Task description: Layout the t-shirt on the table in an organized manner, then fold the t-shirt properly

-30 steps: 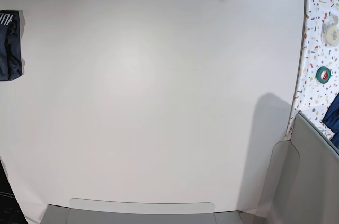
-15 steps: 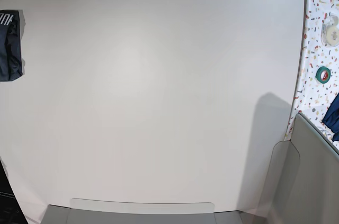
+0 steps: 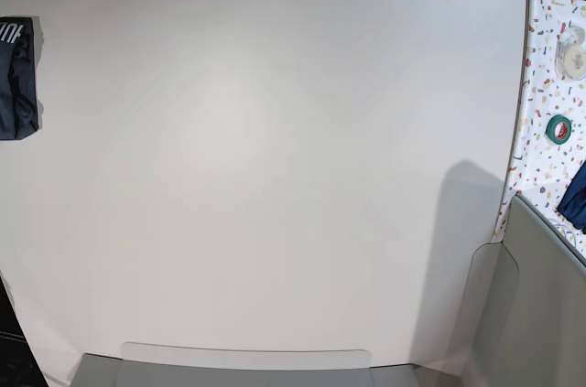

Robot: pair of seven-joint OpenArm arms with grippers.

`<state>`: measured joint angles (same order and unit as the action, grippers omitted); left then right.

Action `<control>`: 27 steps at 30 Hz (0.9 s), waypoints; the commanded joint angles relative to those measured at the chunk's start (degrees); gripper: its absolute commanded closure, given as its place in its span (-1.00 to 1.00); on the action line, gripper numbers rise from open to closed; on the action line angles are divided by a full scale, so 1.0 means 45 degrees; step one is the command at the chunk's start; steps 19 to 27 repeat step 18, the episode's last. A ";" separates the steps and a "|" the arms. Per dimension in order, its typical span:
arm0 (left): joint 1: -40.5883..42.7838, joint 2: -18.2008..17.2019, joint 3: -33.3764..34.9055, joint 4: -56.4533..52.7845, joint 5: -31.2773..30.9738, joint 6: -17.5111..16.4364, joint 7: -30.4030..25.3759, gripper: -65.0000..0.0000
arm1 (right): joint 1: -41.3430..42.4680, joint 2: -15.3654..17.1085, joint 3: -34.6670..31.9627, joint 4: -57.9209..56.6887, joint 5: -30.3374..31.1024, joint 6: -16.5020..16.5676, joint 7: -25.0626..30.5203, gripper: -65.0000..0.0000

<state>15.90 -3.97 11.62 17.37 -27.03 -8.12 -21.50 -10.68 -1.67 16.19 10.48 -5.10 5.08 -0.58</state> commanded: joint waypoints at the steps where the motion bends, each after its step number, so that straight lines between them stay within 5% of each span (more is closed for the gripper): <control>1: -0.0261 0.0032 0.0027 -0.0040 0.0038 -0.0042 0.0762 1.00 | 0.0253 0.0030 0.0008 -0.0424 -0.0009 -0.0006 -0.0174 0.99; 5: -0.1297 0.0032 0.0066 -0.0040 0.0057 -0.0042 0.2970 1.00 | 0.1640 -0.0088 0.0008 -0.1616 -0.0009 -0.0006 -0.0526 0.99; 27: -0.1492 0.0032 0.0046 -0.0040 0.0057 -0.0042 0.3497 1.00 | 0.2656 -0.0244 0.0008 -0.2104 -0.0009 -0.0006 -0.0526 0.99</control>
